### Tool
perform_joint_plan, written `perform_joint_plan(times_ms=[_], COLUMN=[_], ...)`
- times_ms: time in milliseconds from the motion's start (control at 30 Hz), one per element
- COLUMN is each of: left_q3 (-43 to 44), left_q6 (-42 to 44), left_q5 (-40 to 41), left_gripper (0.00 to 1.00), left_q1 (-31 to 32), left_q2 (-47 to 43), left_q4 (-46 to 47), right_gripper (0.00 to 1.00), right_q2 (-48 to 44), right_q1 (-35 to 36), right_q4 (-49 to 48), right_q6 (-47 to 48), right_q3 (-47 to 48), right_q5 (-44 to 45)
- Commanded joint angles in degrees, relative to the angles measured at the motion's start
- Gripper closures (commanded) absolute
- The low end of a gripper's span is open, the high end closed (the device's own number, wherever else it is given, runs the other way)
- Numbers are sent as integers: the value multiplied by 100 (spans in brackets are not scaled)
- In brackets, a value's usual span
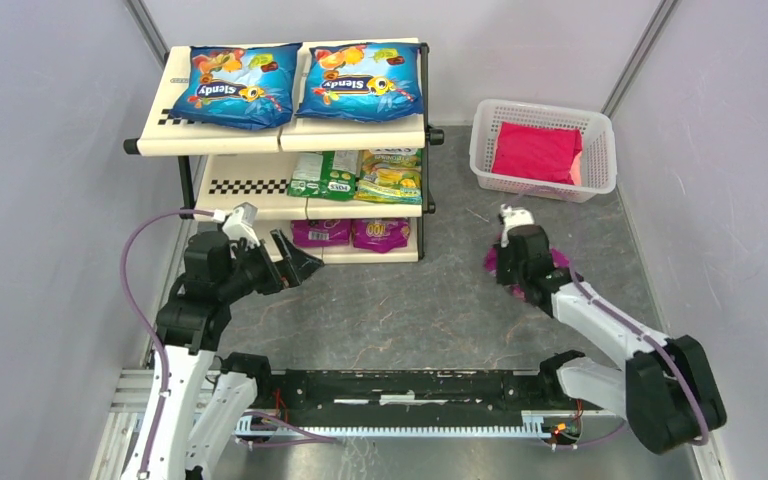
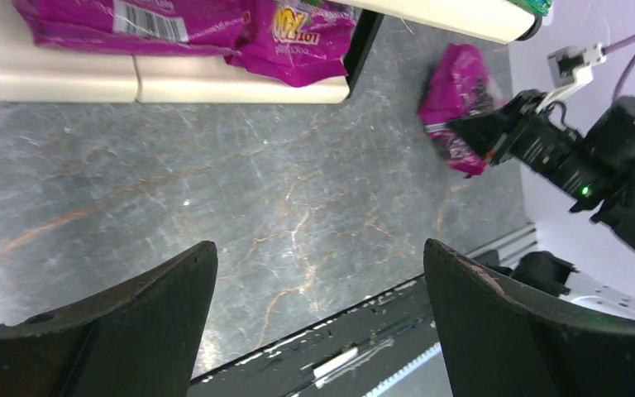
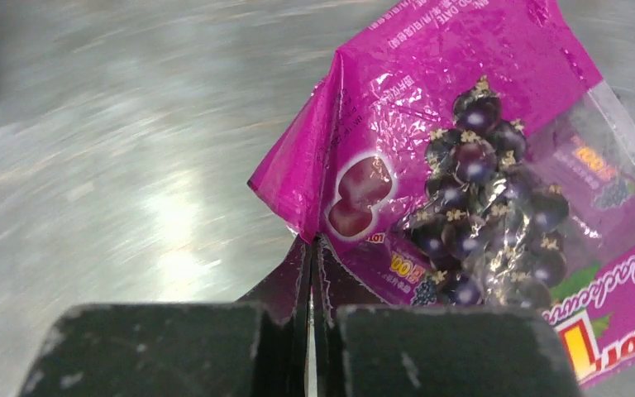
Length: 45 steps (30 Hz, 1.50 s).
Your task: Place and organize the candy bags onto the shelf
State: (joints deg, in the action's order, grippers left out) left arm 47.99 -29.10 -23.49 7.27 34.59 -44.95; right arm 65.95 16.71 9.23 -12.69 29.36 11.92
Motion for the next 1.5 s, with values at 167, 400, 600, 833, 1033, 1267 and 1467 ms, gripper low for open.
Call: perform_joint_plan(times_ms=[167,400,600,833,1033,1267,1467], left_q3=[-1308,-2113,-2775,-2727,-2649,-2565,-2405], left_q6=[-1903,-2819,-3971,-4685,-5013,-5326,-5617], left_q5=[-1464,-951,633,1789,1881,1946,1990], left_gripper=[0,2,3,0,0,0,1], left_q1=[3,437,2511,4258,4546,4773,5111], left_q2=[96,-274,-19,1996,3202,4059,4987], left_q4=[1903,2525,3527,5562,6447,7230,7889], right_gripper=[100,100,100,100,100,100,99], right_q2=[-1136,-1256,-1053,-1214,-1586,-1835,-1886], right_q1=[2078,2920,2987,2983,2999,2998,3000], right_q4=[-581,-1454,-2072,-2077,-2478,-2533,-2590], right_q6=[198,308,259,529,265,209,205], right_q3=[-757,-1055,-987,-1046,-1448,-1612,-1641], right_q5=[-3052,-3691,-4330,-4768,-5138,-5134,-5158])
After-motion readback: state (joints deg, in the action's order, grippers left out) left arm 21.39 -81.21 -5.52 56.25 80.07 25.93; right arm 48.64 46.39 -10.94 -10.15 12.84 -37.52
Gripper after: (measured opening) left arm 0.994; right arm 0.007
